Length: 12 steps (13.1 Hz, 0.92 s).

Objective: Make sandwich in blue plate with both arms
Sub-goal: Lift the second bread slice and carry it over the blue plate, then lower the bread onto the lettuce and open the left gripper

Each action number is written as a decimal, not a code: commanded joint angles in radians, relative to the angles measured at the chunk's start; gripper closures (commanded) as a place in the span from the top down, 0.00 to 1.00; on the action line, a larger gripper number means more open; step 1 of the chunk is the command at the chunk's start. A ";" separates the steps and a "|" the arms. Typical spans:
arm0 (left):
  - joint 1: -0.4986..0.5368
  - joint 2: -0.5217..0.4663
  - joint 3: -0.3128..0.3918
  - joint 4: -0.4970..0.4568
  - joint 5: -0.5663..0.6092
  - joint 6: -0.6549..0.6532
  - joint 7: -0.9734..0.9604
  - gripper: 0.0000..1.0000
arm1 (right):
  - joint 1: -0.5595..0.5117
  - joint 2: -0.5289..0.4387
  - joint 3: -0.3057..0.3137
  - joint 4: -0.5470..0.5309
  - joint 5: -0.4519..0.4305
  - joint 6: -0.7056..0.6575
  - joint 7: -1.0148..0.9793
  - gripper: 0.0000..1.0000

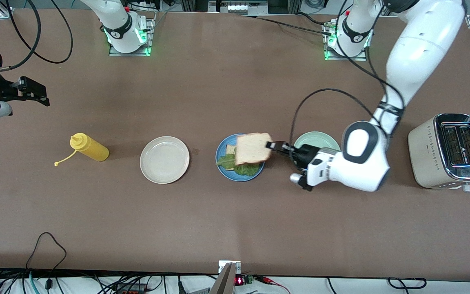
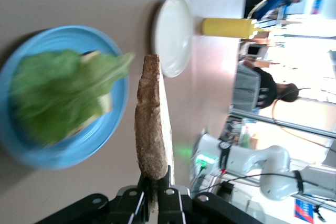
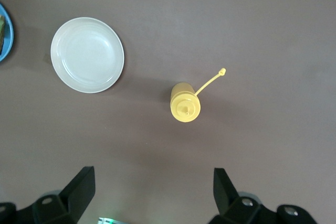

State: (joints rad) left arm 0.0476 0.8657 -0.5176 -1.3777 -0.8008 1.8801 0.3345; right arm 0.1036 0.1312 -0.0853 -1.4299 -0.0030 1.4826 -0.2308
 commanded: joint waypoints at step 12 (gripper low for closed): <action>0.008 0.145 0.045 0.026 -0.039 0.048 0.345 1.00 | -0.004 -0.038 0.016 -0.061 0.029 0.021 0.050 1.00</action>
State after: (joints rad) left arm 0.0489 1.0165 -0.4848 -1.3722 -0.8798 1.9299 0.6421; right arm 0.0947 0.1117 -0.0785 -1.4637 0.0102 1.4875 -0.1944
